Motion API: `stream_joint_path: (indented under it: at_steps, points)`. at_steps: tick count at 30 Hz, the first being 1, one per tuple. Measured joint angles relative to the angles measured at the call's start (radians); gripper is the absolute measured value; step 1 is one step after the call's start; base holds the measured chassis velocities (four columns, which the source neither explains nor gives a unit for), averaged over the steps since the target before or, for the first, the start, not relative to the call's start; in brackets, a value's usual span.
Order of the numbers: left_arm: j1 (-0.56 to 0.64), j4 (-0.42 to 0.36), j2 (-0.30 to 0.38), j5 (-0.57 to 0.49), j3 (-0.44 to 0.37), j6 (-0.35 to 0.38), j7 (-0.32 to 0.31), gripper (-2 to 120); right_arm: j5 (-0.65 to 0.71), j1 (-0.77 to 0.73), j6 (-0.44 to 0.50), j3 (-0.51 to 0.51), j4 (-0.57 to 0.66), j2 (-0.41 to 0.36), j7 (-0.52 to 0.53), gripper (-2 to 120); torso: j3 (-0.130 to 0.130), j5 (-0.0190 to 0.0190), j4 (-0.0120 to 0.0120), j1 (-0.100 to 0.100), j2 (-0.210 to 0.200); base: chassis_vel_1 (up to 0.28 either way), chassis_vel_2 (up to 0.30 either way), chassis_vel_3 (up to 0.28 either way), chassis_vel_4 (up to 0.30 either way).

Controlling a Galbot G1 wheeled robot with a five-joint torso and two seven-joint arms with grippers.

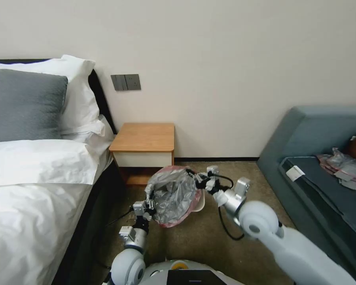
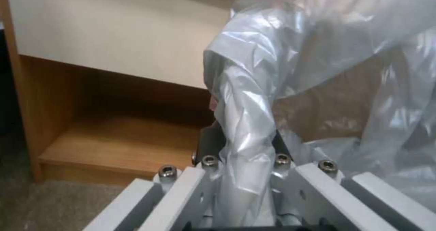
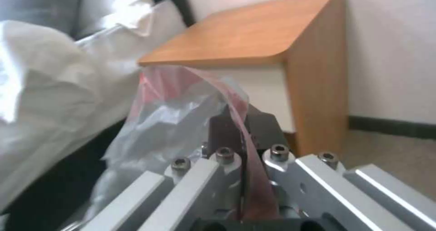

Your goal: Pick up the garbage bag from the table and place it over the trash can.

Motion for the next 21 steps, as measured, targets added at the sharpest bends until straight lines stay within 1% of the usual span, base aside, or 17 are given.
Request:
stream_joint_path:
  at_steps: [1, 4, 6, 9, 10, 12, 15, 17, 18, 19, 21]
  points:
    - [0.0, 0.0, 0.0, 0.0, 0.0, 0.0, 0.0, 4, 0.0, 0.0, 0.0, 0.0, 0.0, 0.0, 0.0, 0, 0.0, 0.0, 0.0, 0.0, 0.0, 0.0, 0.0, 0.0, 0.0]
    - [0.012, -0.003, -0.003, -0.001, -0.001, -0.01, 0.025, 4, 0.051, 0.102, -0.029, -0.013, -0.07, -0.033, 0.016, 0, 0.0, 0.0001, 0.0008, 0.0, 0.0, 0.0, 0.0, 0.0, 0.0]
    - [0.014, -0.005, -0.004, -0.001, -0.003, -0.015, 0.029, 4, 0.068, 0.119, -0.04, -0.014, -0.083, -0.039, 0.022, 0, 0.0, -0.0001, 0.0007, 0.0, 0.0, 0.0, 0.0, 0.0, 0.0]
    - [0.019, -0.01, -0.009, -0.006, -0.011, -0.031, 0.048, 4, 0.123, 0.146, -0.09, -0.008, -0.11, -0.057, 0.031, 0, 0.0, 0.0, 0.0006, 0.0, 0.0, 0.0, 0.0, 0.0, 0.0]
    - [0.019, -0.01, -0.009, -0.006, -0.011, -0.031, 0.048, 4, 0.123, 0.146, -0.09, -0.008, -0.11, -0.057, 0.031, 0, 0.0, 0.0, 0.0006, 0.0, 0.0, 0.0, 0.0, 0.0, 0.0]
    - [0.017, -0.008, -0.013, -0.03, -0.028, -0.046, 0.071, 4, 0.159, 0.145, -0.132, 0.007, -0.126, -0.071, 0.045, 0, 0.0, -0.0001, 0.0006, 0.0, 0.0, 0.0, 0.0, 0.0, 0.0]
    - [0.013, 0.004, -0.015, -0.048, -0.04, -0.059, 0.078, 4, 0.176, 0.133, -0.132, 0.017, -0.13, -0.076, 0.062, 0, 0.0, 0.0, 0.0004, 0.0, 0.0, 0.0, 0.0, 0.0, 0.0]
    - [0.007, 0.013, -0.016, -0.086, -0.051, -0.07, 0.088, 4, 0.242, 0.106, -0.137, 0.046, -0.123, -0.079, 0.084, 0, 0.0, 0.0, 0.0004, 0.0, 0.0, 0.0, 0.0, 0.0, 0.0]
    - [0.003, 0.013, -0.02, -0.117, -0.06, -0.073, 0.108, 4, 0.304, 0.089, -0.143, 0.065, -0.117, -0.079, 0.101, 0, 0.0, -0.0002, 0.0005, 0.0, 0.0, 0.0, 0.0, 0.0, 0.0]
    - [0.003, 0.013, -0.02, -0.117, -0.06, -0.073, 0.108, 4, 0.304, 0.089, -0.143, 0.065, -0.117, -0.079, 0.101, 0, 0.0, -0.0002, 0.0005, 0.0, 0.0, 0.0, 0.0, 0.0, 0.0]
    - [-0.002, 0.013, -0.024, -0.144, -0.069, -0.08, 0.13, 4, 0.372, 0.071, -0.15, 0.089, -0.114, -0.077, 0.105, 0, 0.0, 0.0, 0.0003, 0.0, 0.0, 0.0, 0.0, 0.0, 0.0]
